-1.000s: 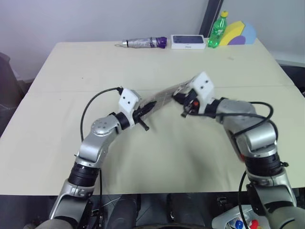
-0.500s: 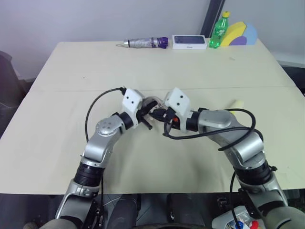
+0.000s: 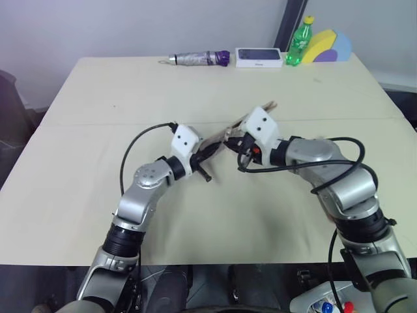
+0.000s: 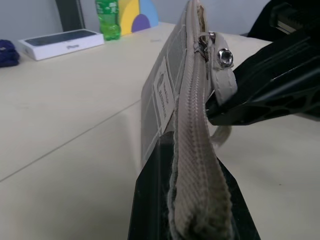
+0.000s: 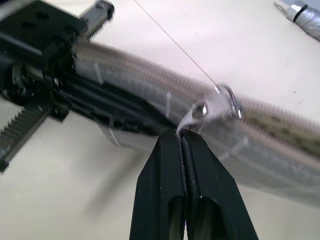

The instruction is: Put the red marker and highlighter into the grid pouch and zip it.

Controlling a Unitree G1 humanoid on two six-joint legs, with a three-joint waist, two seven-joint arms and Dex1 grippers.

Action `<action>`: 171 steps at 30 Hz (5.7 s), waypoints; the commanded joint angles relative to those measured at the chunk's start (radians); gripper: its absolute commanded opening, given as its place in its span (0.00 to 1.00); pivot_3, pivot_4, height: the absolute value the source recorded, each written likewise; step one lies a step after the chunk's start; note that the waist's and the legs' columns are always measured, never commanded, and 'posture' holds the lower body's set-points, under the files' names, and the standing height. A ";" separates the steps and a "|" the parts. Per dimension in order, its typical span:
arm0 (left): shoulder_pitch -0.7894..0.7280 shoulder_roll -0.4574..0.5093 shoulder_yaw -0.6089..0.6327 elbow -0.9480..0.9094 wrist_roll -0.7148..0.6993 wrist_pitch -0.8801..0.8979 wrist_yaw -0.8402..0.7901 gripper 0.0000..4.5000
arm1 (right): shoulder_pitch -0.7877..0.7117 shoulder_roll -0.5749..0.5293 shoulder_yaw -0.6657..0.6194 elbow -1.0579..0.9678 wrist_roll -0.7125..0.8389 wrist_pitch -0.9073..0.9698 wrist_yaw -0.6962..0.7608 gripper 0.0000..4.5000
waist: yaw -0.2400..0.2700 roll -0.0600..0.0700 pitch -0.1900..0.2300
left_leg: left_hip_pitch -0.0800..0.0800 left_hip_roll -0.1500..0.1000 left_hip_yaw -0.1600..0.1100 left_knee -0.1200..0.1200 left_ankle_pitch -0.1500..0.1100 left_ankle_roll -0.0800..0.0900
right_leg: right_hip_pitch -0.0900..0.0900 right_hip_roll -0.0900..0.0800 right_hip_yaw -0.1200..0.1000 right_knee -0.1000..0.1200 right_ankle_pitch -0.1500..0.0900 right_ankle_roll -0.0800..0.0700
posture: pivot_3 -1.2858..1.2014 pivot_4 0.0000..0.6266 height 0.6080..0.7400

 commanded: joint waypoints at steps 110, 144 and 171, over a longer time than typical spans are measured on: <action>-0.039 0.076 -0.104 0.208 0.376 -0.478 0.045 0.00 | 0.208 -0.271 -0.241 -0.095 0.200 0.154 -0.046 0.20 | 0.027 0.001 0.001 | 0.007 0.000 0.000 -0.001 -0.002 0.004 | 0.011 0.000 -0.002 -0.006 0.000 0.000 | 0.52 0.24 1.00; -0.041 0.066 -0.070 0.195 0.300 -0.398 -0.045 0.00 | 0.385 -0.441 -0.401 -0.122 0.181 0.025 0.146 0.99 | 0.030 0.001 0.001 | 0.007 0.000 -0.001 0.000 -0.003 0.005 | 0.012 0.000 -0.003 -0.009 0.000 0.000 | 0.52 0.24 1.00; -0.096 -0.016 -0.067 0.277 0.286 -0.371 -0.016 0.00 | 0.741 -0.403 -0.586 -0.135 0.061 -0.028 0.031 0.08 | 0.024 0.000 0.001 | 0.020 0.000 0.000 -0.002 -0.004 0.006 | 0.026 0.001 -0.003 -0.013 0.000 0.001 | 0.52 0.24 1.00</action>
